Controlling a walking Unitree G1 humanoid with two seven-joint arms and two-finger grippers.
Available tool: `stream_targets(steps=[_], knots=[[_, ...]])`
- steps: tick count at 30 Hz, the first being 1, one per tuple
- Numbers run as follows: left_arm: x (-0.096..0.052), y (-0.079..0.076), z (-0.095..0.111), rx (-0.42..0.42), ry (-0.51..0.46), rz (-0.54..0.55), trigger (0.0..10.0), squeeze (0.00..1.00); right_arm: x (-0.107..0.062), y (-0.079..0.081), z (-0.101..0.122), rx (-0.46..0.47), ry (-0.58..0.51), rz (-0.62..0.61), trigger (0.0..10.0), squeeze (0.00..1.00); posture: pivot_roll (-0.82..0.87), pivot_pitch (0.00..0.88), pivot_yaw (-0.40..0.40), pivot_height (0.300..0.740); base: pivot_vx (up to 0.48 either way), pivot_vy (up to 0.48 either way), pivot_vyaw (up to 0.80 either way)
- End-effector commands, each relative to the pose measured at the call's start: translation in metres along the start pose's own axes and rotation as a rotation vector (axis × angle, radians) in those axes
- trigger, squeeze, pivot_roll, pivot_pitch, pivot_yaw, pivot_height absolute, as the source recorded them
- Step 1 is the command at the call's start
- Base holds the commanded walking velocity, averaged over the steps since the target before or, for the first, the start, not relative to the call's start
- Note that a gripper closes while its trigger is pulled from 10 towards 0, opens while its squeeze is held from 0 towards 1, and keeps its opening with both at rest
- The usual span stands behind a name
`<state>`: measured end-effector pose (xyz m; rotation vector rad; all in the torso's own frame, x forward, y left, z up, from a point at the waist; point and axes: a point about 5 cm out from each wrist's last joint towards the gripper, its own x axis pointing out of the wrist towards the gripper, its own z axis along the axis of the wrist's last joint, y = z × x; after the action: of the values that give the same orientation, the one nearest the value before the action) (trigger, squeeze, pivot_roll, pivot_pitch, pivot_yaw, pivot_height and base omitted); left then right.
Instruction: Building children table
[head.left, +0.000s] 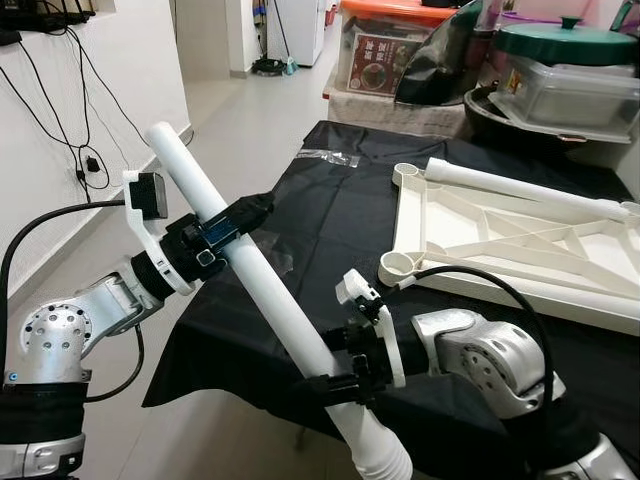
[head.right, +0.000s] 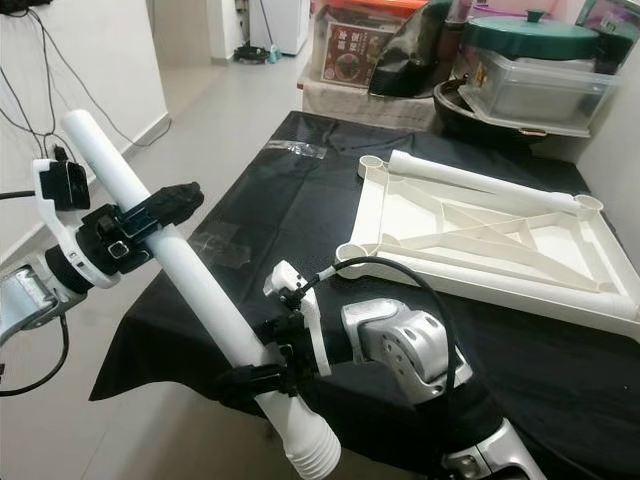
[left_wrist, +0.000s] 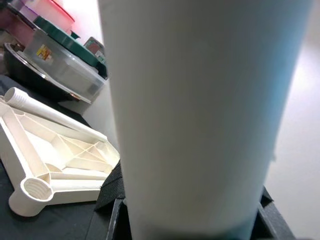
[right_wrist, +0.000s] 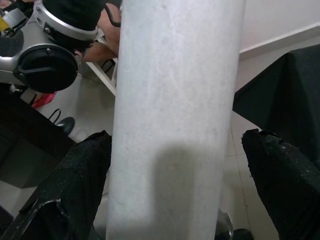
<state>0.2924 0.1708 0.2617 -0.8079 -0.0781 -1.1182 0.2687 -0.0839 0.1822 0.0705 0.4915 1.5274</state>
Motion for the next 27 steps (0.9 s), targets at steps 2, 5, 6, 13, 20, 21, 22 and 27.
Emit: stream_targets(steps=[2,5,6,13,20,21,22,27], knots=[[0.007,-0.004,0.001,0.002,-0.004,-0.048,10.0,0.00,0.009,0.005,0.001,-0.008,0.017,0.024,10.0,0.00,0.08,0.070,-0.048,0.740,0.000,0.000,0.00],[0.007,-0.003,0.001,0.003,-0.004,-0.050,10.0,0.00,0.010,0.007,0.002,-0.009,0.014,0.028,10.0,0.00,0.07,0.070,-0.048,0.740,0.000,0.000,0.00],[0.008,-0.002,0.001,0.003,-0.003,-0.050,10.0,0.00,0.012,0.008,0.003,-0.011,0.015,0.033,10.0,0.00,0.07,0.071,-0.046,0.740,0.000,0.000,0.00],[0.011,0.001,0.002,0.004,-0.005,-0.058,10.0,0.00,0.020,0.011,0.003,-0.013,0.045,0.044,10.0,0.00,0.07,0.071,-0.046,0.740,0.000,0.000,0.00],[0.018,0.004,0.002,0.003,-0.009,-0.078,10.0,0.00,0.030,0.013,0.000,-0.024,0.103,0.039,10.0,0.00,0.06,0.073,-0.044,0.740,0.000,0.000,0.00],[0.018,0.004,0.002,0.003,-0.009,-0.078,10.0,0.00,0.030,0.013,0.000,-0.024,0.103,0.039,10.0,0.00,0.06,0.073,-0.044,0.740,0.000,0.000,0.00],[0.018,0.004,0.002,0.003,-0.009,-0.078,10.0,0.00,0.030,0.013,0.000,-0.024,0.103,0.039,10.0,0.00,0.06,0.073,-0.044,0.740,0.000,0.000,0.00],[0.020,0.005,0.004,0.004,-0.024,-0.090,10.0,0.00,0.036,0.008,-0.005,-0.033,0.150,-0.005,10.0,0.00,0.06,0.074,-0.044,0.740,0.000,0.000,0.00]])
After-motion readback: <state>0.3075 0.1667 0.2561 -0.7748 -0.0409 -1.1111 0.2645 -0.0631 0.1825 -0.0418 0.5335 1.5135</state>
